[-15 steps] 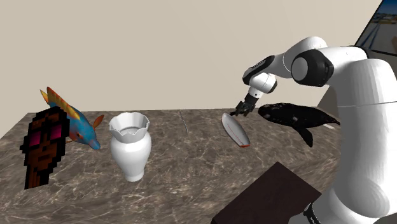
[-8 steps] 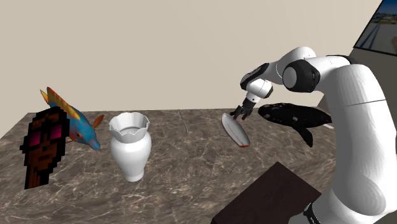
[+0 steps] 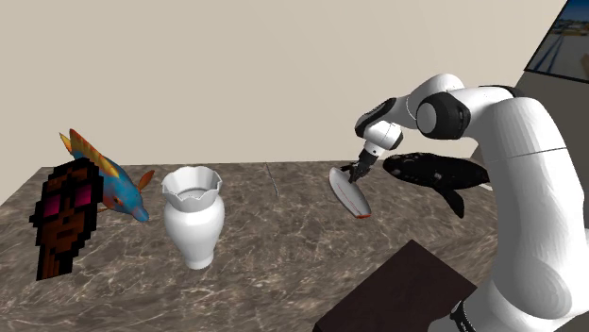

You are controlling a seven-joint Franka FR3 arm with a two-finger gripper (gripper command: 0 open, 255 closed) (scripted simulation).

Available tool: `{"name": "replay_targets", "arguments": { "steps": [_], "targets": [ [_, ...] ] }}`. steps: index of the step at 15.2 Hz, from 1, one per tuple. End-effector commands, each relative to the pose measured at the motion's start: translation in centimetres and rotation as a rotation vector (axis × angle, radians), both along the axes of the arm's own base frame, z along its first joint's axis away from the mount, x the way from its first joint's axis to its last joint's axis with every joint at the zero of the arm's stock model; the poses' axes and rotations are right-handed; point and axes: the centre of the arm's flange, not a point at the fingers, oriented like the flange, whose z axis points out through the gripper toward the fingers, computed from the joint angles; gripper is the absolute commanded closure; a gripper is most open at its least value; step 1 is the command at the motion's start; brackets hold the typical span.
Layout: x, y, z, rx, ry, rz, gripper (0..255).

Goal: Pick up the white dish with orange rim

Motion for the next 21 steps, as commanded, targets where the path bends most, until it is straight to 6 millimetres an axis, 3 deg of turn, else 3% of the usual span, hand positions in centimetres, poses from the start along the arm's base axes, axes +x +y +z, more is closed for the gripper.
{"name": "replay_targets", "arguments": {
  "steps": [1,6,21],
  "targets": [
    [0.0,0.0,0.0,0.000,0.000,0.000,255],
    [0.0,0.0,0.0,0.000,0.000,0.000,255],
    [0.0,0.0,7.9,0.000,0.000,0.000,255]
  ]
}}
